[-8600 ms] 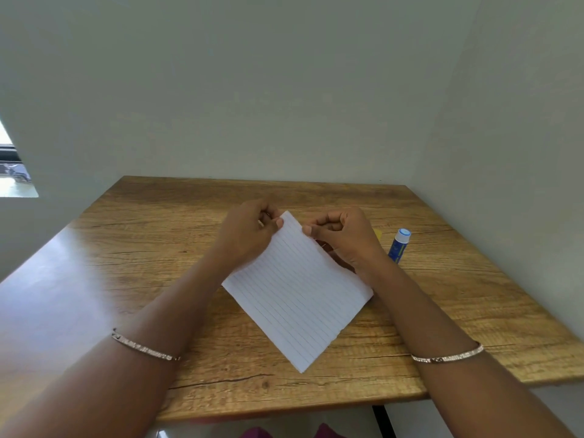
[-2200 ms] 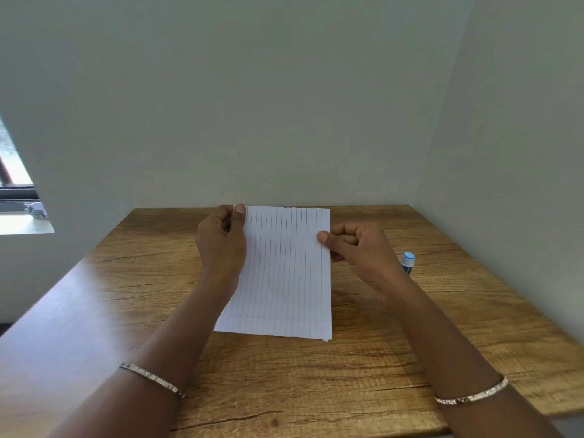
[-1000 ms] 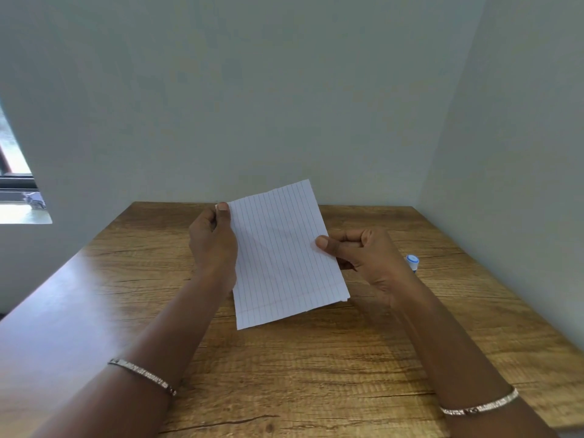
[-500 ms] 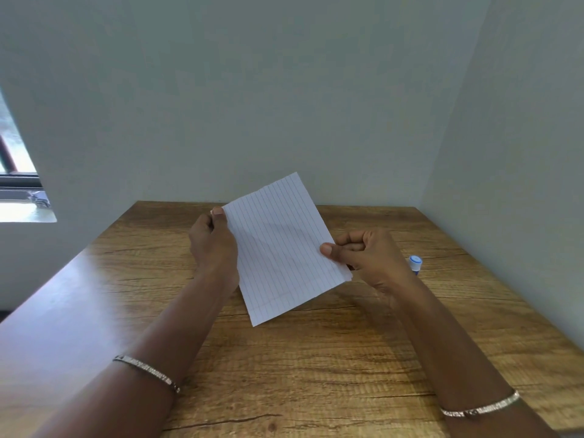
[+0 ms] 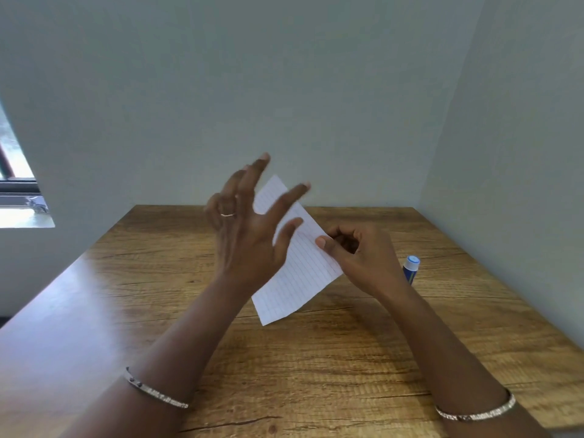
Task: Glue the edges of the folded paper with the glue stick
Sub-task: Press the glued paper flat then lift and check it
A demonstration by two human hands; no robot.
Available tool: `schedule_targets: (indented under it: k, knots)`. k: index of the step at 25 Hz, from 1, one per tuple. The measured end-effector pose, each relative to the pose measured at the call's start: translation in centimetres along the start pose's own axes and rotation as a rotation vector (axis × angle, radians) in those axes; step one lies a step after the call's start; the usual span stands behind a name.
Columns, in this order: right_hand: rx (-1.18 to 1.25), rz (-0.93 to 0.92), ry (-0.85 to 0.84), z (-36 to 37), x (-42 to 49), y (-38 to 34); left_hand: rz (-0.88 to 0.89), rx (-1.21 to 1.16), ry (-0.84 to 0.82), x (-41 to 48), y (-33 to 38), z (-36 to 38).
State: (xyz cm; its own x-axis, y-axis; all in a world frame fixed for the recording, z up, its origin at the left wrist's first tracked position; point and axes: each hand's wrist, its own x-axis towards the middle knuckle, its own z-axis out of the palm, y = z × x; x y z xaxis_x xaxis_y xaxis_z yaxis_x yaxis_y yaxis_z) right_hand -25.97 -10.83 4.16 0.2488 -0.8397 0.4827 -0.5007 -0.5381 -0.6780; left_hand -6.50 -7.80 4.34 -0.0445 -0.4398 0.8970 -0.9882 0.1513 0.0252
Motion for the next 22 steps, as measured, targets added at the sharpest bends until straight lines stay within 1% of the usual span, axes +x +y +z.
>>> schedule_targets:
  k: [2,4,8,11,13,17,20,22]
  knots:
    - [-0.012,-0.062,-0.01,0.06,-0.19,-0.43,0.096,0.006,-0.09,-0.14,0.59,0.32]
    - [0.008,-0.095,0.003,0.11,-0.21,-0.43,0.091,-0.013,-0.127,-0.23,0.77,0.53]
    - [0.145,-0.008,0.08,-0.03,0.01,-0.23,-0.025,-0.096,-0.075,-0.11,0.18,0.44]
    - [0.163,0.002,0.153,-0.26,0.12,-0.16,-0.065,-0.146,-0.066,-0.08,-0.18,0.45]
    - [0.184,0.019,0.166,-0.23,0.0,-0.22,-0.072,-0.159,-0.073,-0.1,-0.07,0.44]
    - [0.367,0.074,0.168,-0.36,0.1,-0.34,-0.105,-0.176,-0.072,-0.2,0.02,0.53]
    - [0.339,0.038,0.237,-0.59,0.02,-0.55,-0.105,-0.201,-0.071,-0.37,0.07,0.58]
    - [0.332,0.034,0.251,-0.46,0.04,-0.53,-0.1,-0.221,-0.058,-0.39,0.31,0.61]
